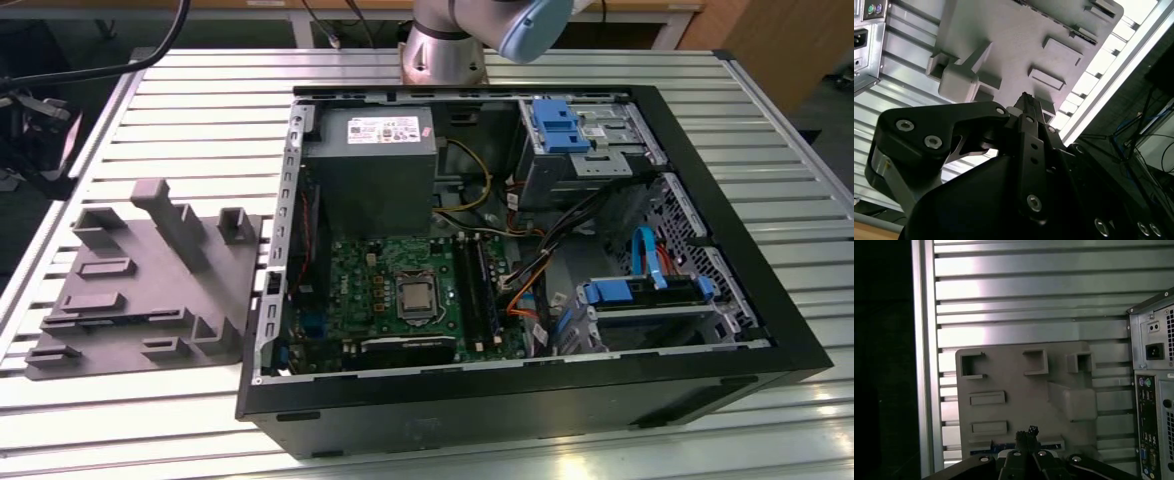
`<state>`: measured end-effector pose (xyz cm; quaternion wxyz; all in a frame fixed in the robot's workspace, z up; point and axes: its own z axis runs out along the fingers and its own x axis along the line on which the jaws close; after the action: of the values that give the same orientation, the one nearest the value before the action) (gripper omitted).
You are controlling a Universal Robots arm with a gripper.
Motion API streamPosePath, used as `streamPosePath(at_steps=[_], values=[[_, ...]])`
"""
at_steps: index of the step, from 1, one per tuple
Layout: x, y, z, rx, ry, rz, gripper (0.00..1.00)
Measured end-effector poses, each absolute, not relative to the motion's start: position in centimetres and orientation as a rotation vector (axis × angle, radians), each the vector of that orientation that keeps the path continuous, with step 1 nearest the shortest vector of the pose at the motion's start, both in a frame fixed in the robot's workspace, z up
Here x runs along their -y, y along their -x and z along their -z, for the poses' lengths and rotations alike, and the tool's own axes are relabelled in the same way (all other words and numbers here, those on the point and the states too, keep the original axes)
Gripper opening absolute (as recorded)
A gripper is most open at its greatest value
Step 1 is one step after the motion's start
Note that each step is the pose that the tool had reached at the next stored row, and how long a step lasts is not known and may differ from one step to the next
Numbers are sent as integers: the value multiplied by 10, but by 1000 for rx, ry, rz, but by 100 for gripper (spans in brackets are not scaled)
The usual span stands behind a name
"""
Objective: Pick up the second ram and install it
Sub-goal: 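Reach for the second ram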
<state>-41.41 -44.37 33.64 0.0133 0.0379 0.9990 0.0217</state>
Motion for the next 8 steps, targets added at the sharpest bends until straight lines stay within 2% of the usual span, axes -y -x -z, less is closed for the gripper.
streamPosePath(at_steps=[8], values=[[448,415,-333,-3112,-118,-68,11]])
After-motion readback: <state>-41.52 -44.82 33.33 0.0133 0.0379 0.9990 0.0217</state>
